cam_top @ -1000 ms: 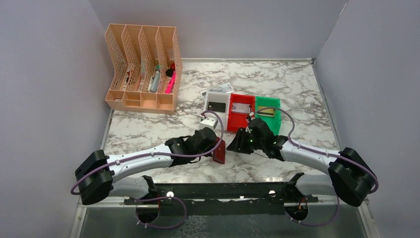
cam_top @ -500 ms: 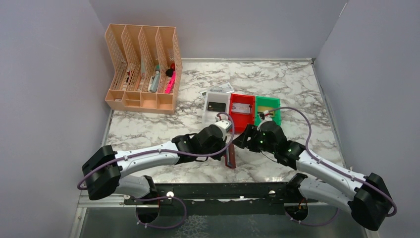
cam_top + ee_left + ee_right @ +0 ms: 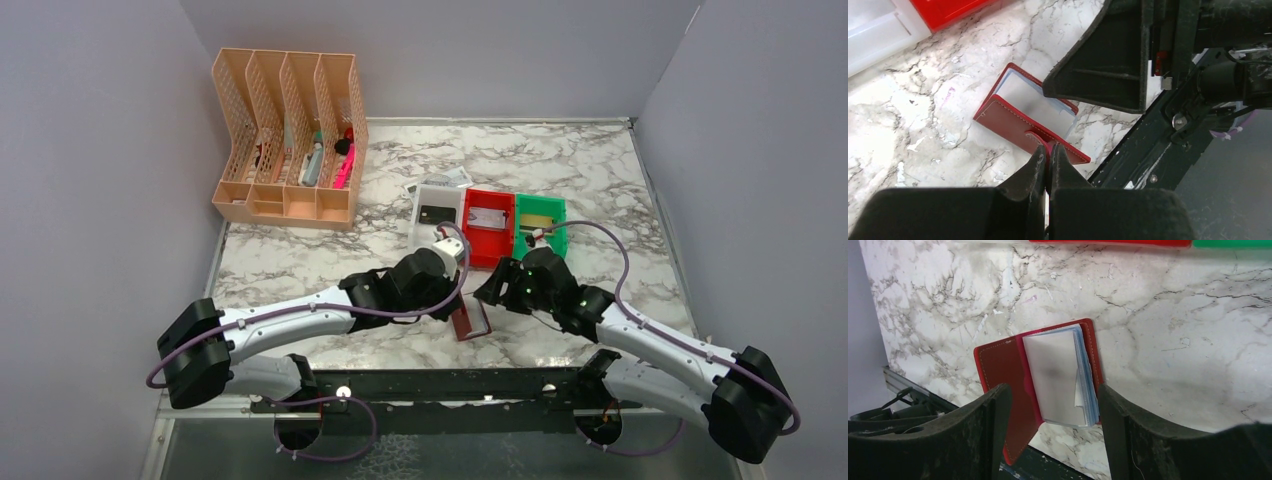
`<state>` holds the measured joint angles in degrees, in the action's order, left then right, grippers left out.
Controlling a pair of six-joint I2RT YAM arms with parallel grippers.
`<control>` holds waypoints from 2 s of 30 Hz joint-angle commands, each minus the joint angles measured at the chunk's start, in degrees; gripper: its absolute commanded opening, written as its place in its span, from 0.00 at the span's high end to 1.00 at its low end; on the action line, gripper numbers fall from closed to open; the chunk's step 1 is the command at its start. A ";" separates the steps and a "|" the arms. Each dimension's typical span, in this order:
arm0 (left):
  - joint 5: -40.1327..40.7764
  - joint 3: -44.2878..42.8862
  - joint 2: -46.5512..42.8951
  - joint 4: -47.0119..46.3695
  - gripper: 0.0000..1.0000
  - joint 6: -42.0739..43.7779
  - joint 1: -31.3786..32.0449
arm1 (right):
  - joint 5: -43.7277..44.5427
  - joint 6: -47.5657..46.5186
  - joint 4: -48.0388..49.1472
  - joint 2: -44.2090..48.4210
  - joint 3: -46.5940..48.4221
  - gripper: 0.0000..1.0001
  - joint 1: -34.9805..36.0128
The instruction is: Take the credit cards out of the card holder
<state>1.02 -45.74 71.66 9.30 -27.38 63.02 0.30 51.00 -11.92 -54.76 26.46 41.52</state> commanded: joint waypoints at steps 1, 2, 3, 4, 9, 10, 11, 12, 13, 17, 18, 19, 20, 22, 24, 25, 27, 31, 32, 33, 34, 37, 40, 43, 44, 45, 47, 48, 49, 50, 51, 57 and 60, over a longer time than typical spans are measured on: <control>4.72 -0.78 -0.25 2.57 1.00 0.28 0.24 | 1.90 0.37 -1.76 0.07 0.74 0.33 -0.30; 6.09 -0.17 -0.33 3.19 1.00 -0.50 0.25 | 0.93 -0.17 -0.70 0.11 0.41 0.35 -0.30; 7.80 0.64 -0.70 4.04 1.00 -1.47 0.26 | -0.31 -0.84 0.74 -0.06 -0.06 0.36 -0.30; 9.60 1.53 -1.18 4.61 1.00 -2.70 0.23 | -1.53 -1.37 2.00 -0.27 -0.30 0.37 -0.30; 17.81 7.37 -6.35 6.67 1.00 -9.36 0.17 | -7.53 -2.48 5.92 -5.53 0.48 0.43 -0.30; 18.94 8.73 -7.49 6.99 1.00 -10.77 0.17 | -8.71 -2.86 6.61 -7.05 0.83 0.43 -0.30; 19.68 10.14 -8.62 7.29 1.00 -12.06 0.17 | -9.97 -3.04 7.18 -8.60 1.25 0.44 -0.30; 20.26 11.47 -9.51 7.56 1.00 -13.29 0.17 | -10.95 -3.33 7.60 -10.14 1.76 0.44 -0.30; 20.59 13.39 -10.39 7.87 1.00 -14.54 0.17 | -11.68 -3.48 7.88 -11.31 2.10 0.44 -0.30; 20.49 17.67 -12.77 8.25 1.00 -17.89 0.13 | -13.33 -3.79 8.90 -13.77 2.69 0.47 -0.26; 20.49 18.26 -13.12 8.22 1.00 -18.29 0.08 | -13.66 -3.78 9.24 -13.75 2.53 0.47 -0.29; 20.51 18.71 -13.38 8.24 1.00 -18.54 0.08 | -14.00 -3.79 9.54 -13.57 2.47 0.47 -0.32; 20.52 19.03 -13.52 8.20 1.00 -18.66 0.06 | -14.54 -4.11 9.88 -13.37 2.39 0.47 -0.30; 20.60 19.38 -13.46 8.20 1.00 -18.68 0.03 | -15.63 -4.34 10.29 -12.97 2.30 0.47 -0.29; 20.53 19.45 -13.04 8.24 1.00 -18.59 0.07 | -16.55 -4.47 10.37 -13.04 2.37 0.47 -0.29; 20.52 19.36 -12.88 8.23 1.00 -18.53 0.07 | -17.21 -4.50 10.39 -13.15 2.41 0.46 -0.30; 20.49 19.05 -12.54 8.08 1.00 -18.36 0.08 | -18.93 -4.74 11.29 -13.60 2.25 0.46 -0.30; 20.59 18.67 -11.65 7.99 1.00 -18.06 0.08 | -21.76 -4.54 13.30 -15.79 1.97 0.46 -0.26; 20.60 18.67 -11.46 7.99 1.00 -18.06 0.06 | -21.85 -4.33 13.14 -16.94 2.07 0.46 -0.29; 20.58 18.67 -11.30 7.99 1.00 -17.98 0.01 | -21.79 -4.18 12.98 -17.65 2.24 0.46 -0.27; 20.58 18.60 -11.16 7.95 1.00 -17.98 0.07 | -21.45 -3.95 12.64 -18.22 2.28 0.46 -0.29; 20.41 18.41 -11.01 7.92 1.00 -18.11 0.07 | -21.10 -3.75 12.59 -18.88 1.98 0.46 -0.29; 20.51 18.39 -11.07 7.88 1.00 -18.15 0.06 | -21.46 -3.85 12.86 -18.10 1.94 0.46 -0.21; 20.60 18.52 -10.81 7.67 1.00 -18.15 0.08 | -21.54 -3.72 12.97 -17.12 1.71 0.45 -0.30; 20.52 18.52 -10.69 7.70 1.00 -18.11 0.08 | -21.63 -3.69 13.04 -16.93 1.54 0.45 -0.30; 20.52 18.49 -10.45 7.70 1.00 -18.07 0.08 | -21.61 -3.65 13.06 -16.81 1.41 0.45 -0.30; 20.43 18.49 -10.04 7.59 1.00 -18.02 0.04 | -21.86 -3.26 13.51 -16.98 1.02 0.45 -0.27; 20.36 18.37 -9.78 7.52 1.00 -17.92 0.07 | -21.95 -3.06 13.52 -17.26 0.88 0.45 -0.26; 20.21 18.25 -9.45 7.54 1.00 -17.83 0.08 | -22.00 -2.94 13.50 -17.52 0.88 0.45 -0.26; 20.11 18.15 -9.13 7.54 1.00 -17.80 0.09 | -21.96 -2.93 13.42 -17.71 0.84 0.44 -0.27; 19.92 18.06 -8.81 7.53 1.00 -17.80 0.08 | -21.50 -3.04 12.67 -17.80 1.06 0.43 -0.29; 19.51 17.70 -7.40 7.56 1.00 -17.63 0.08 | -18.09 -4.90 8.80 -14.57 2.45 0.40 -0.30; 19.46 17.70 -7.08 7.51 1.00 -17.69 0.08 | -18.28 -5.16 8.27 -14.45 2.81 0.39 -0.30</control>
<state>19.88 -26.57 64.14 17.23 -45.12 63.02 -19.51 47.11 -1.72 -70.57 27.51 41.52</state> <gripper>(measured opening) 0.026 0.608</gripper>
